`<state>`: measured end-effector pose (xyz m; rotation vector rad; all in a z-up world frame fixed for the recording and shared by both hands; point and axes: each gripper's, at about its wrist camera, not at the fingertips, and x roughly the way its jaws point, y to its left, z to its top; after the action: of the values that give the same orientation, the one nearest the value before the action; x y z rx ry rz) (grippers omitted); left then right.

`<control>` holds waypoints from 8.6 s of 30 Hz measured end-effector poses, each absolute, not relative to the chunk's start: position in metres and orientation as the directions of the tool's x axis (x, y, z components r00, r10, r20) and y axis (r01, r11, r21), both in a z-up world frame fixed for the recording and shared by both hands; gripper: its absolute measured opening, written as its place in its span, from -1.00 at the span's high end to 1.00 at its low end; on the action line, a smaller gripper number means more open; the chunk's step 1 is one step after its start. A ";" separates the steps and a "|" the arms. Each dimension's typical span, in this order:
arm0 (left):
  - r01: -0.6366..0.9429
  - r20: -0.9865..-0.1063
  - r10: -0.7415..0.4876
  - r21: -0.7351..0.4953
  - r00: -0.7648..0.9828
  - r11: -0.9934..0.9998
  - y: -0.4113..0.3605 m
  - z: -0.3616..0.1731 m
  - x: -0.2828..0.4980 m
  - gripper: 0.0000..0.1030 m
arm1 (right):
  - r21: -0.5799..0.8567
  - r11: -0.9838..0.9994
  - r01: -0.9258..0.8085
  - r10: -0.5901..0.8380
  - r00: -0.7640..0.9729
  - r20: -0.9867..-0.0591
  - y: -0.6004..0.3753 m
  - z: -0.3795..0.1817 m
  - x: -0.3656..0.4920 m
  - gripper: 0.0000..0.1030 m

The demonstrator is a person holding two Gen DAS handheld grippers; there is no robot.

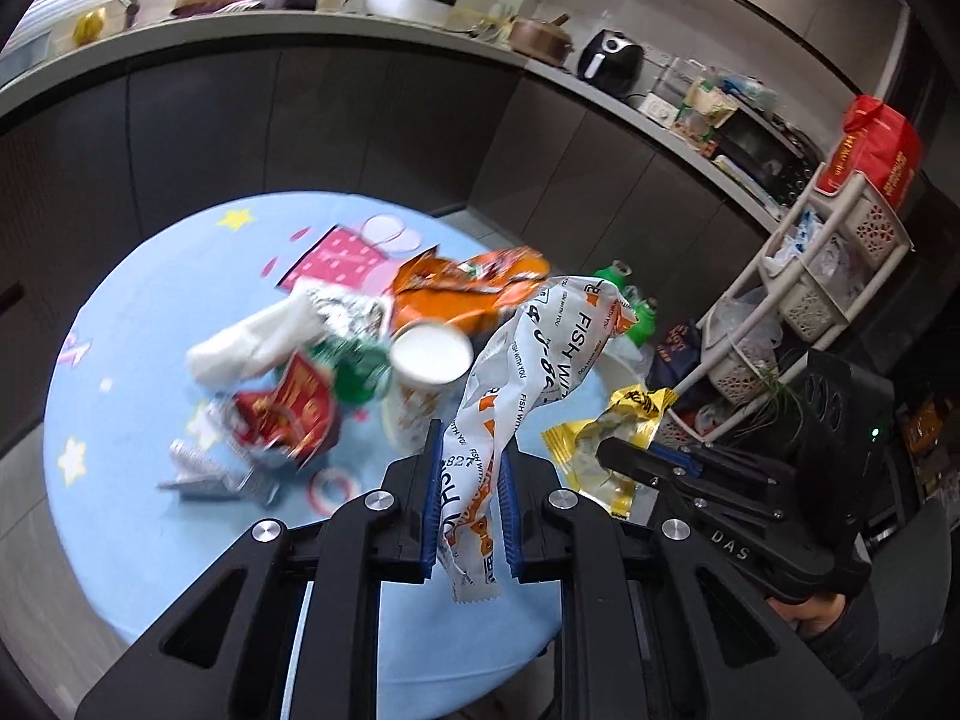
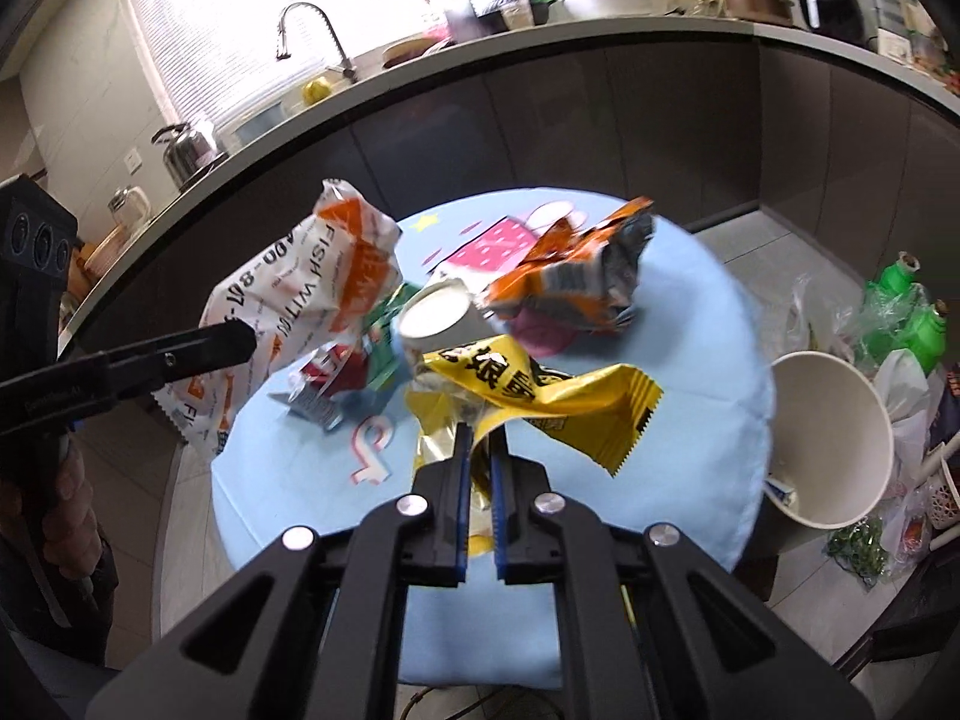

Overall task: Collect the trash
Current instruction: 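Carry both wrappers over the white bin and open both tools, then move both open tools back over the table, then grasp the white paper cup with the right tool while the left tool grasps the folded paper, then carry the paper cup and folded paper toward the white bin, then open both tools over the white bin to drop cup and paper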

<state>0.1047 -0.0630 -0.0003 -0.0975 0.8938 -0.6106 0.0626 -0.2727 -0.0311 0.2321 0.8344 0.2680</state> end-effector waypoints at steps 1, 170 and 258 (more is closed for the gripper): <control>0.470 -0.698 -0.545 -0.328 0.464 0.820 -0.069 0.002 0.107 0.71 | 0.305 0.944 -0.130 0.313 0.649 -0.693 -0.279 -0.030 0.062 0.86; -0.019 -0.840 -0.318 -0.363 0.440 0.932 0.046 -0.125 0.177 0.71 | 0.219 0.950 -0.224 0.311 0.586 -0.748 -0.218 -0.060 0.117 0.03; 0.708 -0.845 -0.520 -0.292 0.124 0.643 -0.409 -0.118 0.213 0.11 | 0.314 0.890 0.331 0.048 0.618 -0.785 -0.521 -0.195 0.093 -0.50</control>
<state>0.2127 -0.4094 -0.1182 0.1992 1.1336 -0.9034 0.0932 -0.5211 -0.1946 0.4602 0.8981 -0.1694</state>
